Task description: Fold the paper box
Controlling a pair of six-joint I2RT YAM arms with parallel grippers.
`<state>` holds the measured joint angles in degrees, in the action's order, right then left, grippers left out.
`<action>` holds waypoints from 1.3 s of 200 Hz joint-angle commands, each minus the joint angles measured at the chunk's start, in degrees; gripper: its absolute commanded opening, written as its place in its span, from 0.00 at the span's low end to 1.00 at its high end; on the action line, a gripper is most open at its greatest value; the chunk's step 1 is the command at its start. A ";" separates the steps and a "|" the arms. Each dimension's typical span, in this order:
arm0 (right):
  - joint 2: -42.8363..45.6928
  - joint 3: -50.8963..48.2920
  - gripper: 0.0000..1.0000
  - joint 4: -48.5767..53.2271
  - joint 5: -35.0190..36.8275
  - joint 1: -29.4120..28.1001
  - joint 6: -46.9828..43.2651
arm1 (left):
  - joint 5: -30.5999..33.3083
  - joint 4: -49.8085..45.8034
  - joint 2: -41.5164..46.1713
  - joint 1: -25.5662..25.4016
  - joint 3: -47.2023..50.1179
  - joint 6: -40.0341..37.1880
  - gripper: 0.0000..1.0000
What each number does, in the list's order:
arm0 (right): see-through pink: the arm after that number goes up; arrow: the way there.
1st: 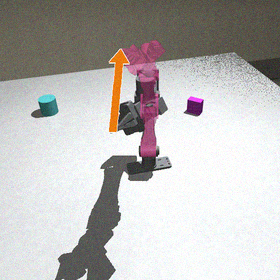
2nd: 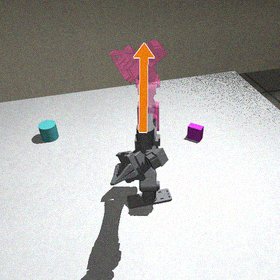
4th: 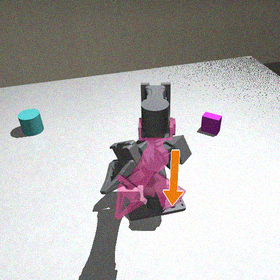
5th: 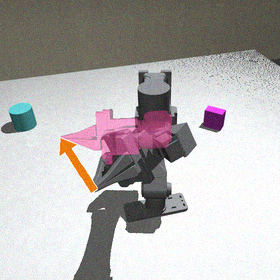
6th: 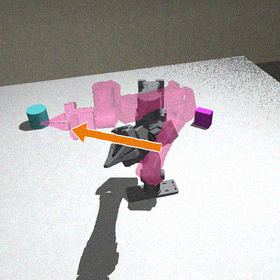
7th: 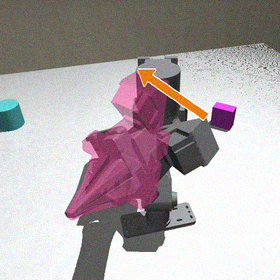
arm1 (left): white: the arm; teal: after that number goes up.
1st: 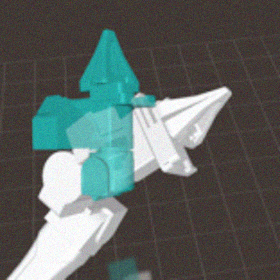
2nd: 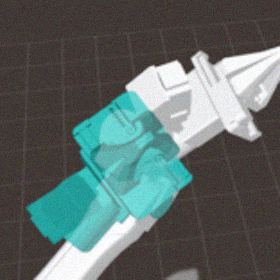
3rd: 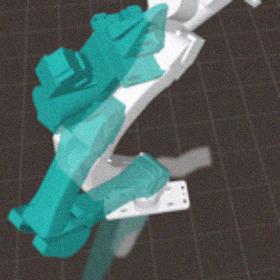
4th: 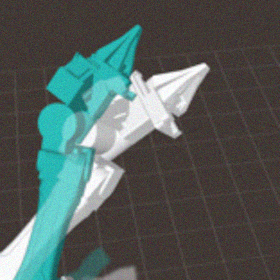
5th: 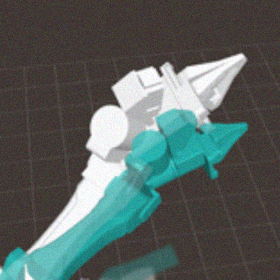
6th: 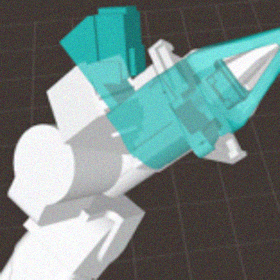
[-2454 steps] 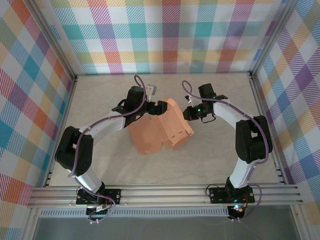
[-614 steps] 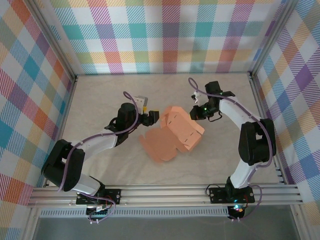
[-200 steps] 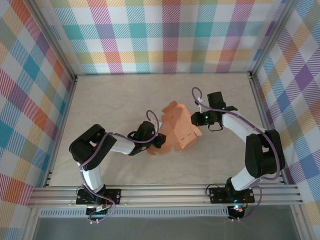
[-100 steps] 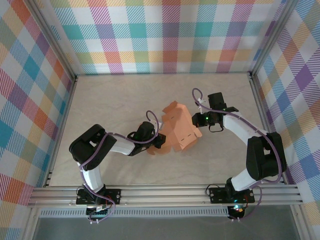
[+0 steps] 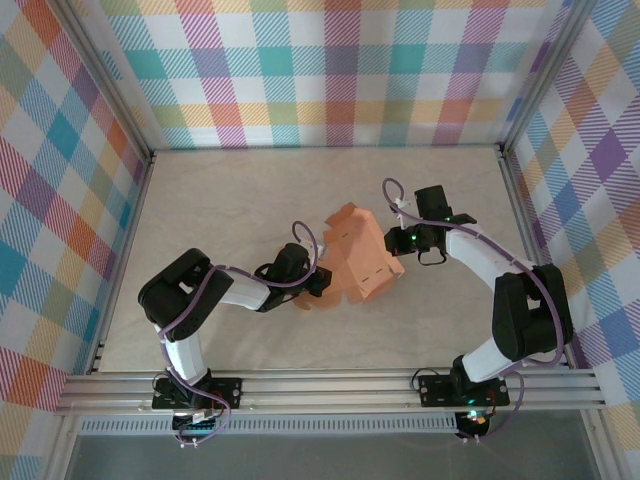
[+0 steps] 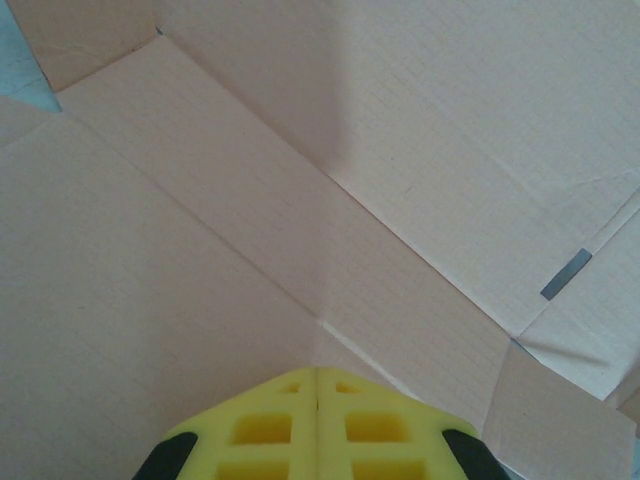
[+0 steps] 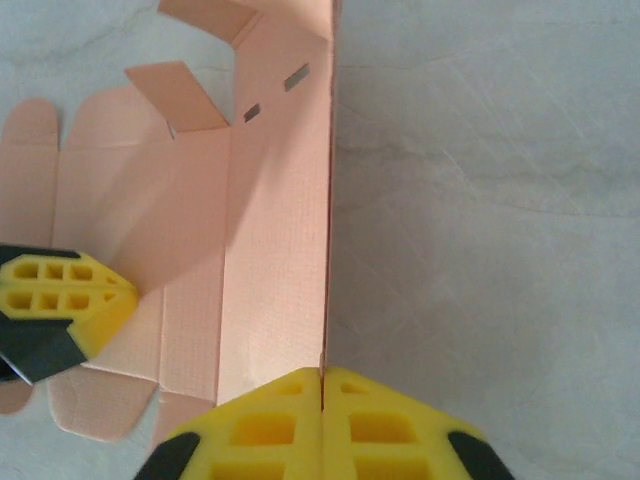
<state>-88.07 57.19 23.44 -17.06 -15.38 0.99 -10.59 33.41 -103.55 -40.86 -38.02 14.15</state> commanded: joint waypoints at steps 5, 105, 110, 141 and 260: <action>-0.35 0.42 0.00 1.53 -0.24 -0.31 -0.99 | 1.45 -2.93 0.18 -0.51 1.80 0.52 0.00; -0.52 1.15 0.00 1.12 15.82 -6.98 -4.07 | 4.65 -2.00 6.76 -0.53 4.18 1.36 0.26; -0.60 1.33 0.00 1.24 16.99 -7.48 -4.29 | 5.10 -2.22 7.78 -0.52 4.49 1.33 0.27; -1.04 2.18 0.00 1.25 24.36 -10.77 -8.36 | 9.73 -6.35 15.19 -0.06 5.20 0.62 0.39; -3.03 -2.70 0.00 -16.94 50.28 -24.75 -37.58 | 8.58 -11.40 17.70 25.19 -2.37 6.49 0.65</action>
<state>-88.77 55.92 13.91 22.70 -38.24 -27.18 1.98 21.26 -83.02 -19.29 -37.58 18.11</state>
